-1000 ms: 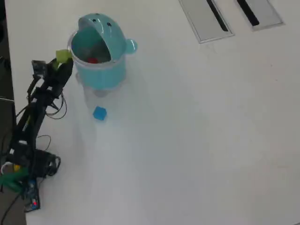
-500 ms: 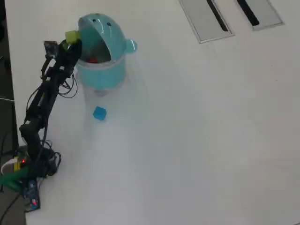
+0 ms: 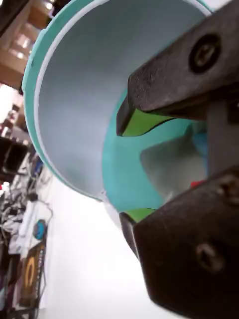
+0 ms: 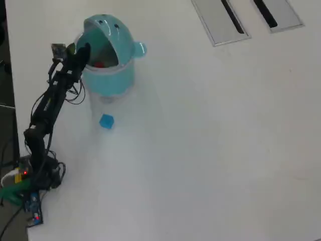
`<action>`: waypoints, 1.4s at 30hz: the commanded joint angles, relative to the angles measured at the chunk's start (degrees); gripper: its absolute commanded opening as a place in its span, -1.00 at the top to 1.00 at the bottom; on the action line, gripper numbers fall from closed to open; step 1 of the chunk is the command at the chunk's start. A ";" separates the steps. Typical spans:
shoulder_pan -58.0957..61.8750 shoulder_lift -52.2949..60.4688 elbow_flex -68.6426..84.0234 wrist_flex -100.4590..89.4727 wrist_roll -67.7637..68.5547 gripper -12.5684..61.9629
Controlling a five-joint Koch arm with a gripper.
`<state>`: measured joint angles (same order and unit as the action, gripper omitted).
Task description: Grasp RGB lego blocks and put them in the bin one by one.
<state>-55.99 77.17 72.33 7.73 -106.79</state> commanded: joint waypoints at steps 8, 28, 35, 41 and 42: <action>-1.05 11.51 0.70 7.47 -0.26 -0.08; 8.00 42.10 36.39 30.32 -0.35 -0.18; 11.16 42.45 44.82 29.44 -0.53 -0.18; 12.48 39.37 47.72 29.44 -0.26 -0.18; 12.57 38.32 47.55 29.88 -0.26 -0.18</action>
<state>-44.21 116.19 122.08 38.58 -106.88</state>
